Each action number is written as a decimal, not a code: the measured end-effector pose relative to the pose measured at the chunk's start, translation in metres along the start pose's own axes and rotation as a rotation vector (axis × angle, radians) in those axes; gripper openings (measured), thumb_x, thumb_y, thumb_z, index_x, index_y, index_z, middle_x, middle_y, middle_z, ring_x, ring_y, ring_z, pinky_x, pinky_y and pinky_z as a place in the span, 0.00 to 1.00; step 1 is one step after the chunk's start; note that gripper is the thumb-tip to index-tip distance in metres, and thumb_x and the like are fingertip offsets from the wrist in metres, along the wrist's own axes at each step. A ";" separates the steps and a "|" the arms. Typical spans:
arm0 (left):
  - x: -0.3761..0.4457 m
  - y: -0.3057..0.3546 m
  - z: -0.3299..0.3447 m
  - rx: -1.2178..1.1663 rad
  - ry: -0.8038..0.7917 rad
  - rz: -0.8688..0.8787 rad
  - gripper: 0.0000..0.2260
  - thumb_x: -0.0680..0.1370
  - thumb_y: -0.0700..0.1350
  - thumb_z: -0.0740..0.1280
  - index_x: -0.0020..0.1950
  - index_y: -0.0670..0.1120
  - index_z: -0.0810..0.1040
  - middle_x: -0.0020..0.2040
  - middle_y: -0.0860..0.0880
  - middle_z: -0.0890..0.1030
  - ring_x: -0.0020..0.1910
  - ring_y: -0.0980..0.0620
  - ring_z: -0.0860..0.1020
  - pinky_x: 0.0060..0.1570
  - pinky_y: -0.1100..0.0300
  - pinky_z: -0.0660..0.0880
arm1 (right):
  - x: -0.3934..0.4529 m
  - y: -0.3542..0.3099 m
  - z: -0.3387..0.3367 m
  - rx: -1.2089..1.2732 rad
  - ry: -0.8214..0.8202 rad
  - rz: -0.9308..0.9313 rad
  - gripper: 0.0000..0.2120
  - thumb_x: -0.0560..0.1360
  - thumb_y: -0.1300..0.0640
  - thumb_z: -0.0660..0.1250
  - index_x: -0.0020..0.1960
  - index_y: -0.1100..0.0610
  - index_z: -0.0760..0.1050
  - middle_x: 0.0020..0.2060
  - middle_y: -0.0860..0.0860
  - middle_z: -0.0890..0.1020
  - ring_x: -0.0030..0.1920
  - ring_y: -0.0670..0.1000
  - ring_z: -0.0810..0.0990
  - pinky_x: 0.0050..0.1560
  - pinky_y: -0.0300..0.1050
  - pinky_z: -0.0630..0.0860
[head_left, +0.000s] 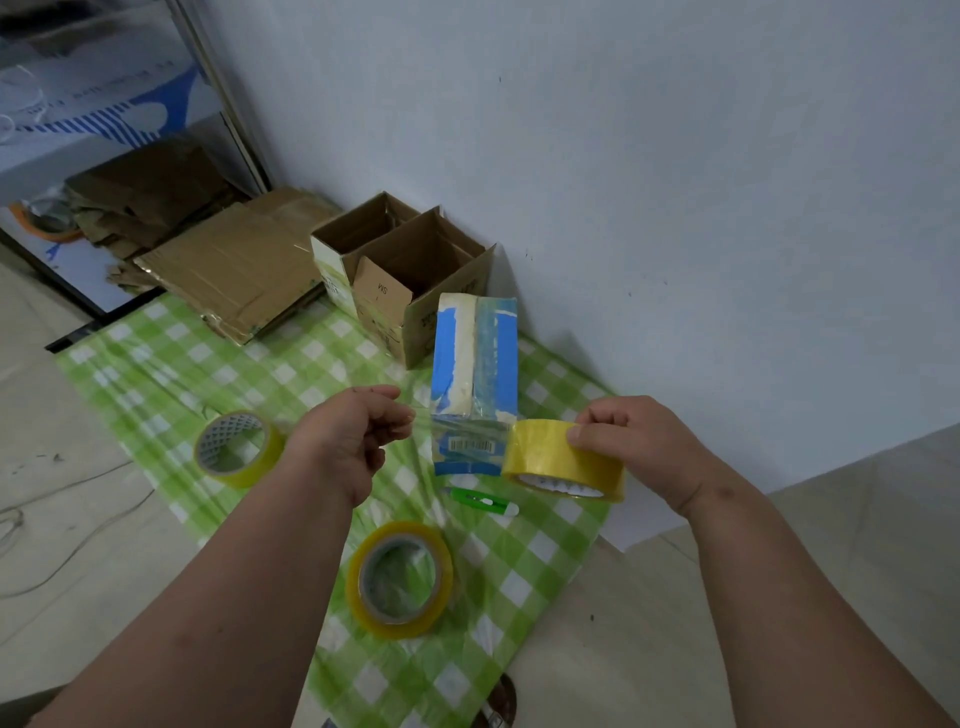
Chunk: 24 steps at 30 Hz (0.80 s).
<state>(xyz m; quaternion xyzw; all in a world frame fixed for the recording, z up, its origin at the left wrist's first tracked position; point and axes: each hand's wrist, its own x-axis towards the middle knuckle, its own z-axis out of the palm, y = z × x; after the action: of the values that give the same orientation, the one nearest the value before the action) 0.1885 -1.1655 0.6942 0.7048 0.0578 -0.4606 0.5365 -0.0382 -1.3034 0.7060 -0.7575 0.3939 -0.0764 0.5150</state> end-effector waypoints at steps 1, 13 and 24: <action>0.001 0.000 0.000 -0.004 0.005 -0.007 0.09 0.73 0.33 0.66 0.47 0.47 0.79 0.29 0.51 0.82 0.33 0.56 0.79 0.31 0.62 0.63 | 0.001 0.002 -0.001 -0.010 -0.010 -0.008 0.14 0.68 0.48 0.72 0.31 0.55 0.75 0.26 0.47 0.69 0.28 0.43 0.65 0.29 0.34 0.62; 0.020 0.003 0.001 0.033 0.099 0.088 0.09 0.73 0.35 0.69 0.44 0.49 0.77 0.34 0.51 0.83 0.36 0.55 0.78 0.45 0.54 0.64 | 0.027 0.008 -0.012 -0.528 0.020 0.022 0.22 0.74 0.39 0.67 0.30 0.53 0.69 0.28 0.49 0.71 0.32 0.48 0.72 0.35 0.48 0.66; 0.032 0.003 -0.002 0.187 0.090 0.188 0.11 0.72 0.37 0.75 0.50 0.47 0.77 0.45 0.46 0.83 0.34 0.53 0.76 0.29 0.61 0.64 | 0.053 0.012 -0.011 -0.632 0.049 0.087 0.19 0.75 0.37 0.62 0.43 0.51 0.81 0.39 0.47 0.79 0.43 0.50 0.77 0.42 0.47 0.72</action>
<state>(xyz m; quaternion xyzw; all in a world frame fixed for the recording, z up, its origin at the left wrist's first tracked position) 0.2103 -1.1783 0.6733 0.7739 -0.0275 -0.3796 0.5062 -0.0136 -1.3490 0.6855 -0.8603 0.4424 0.0537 0.2476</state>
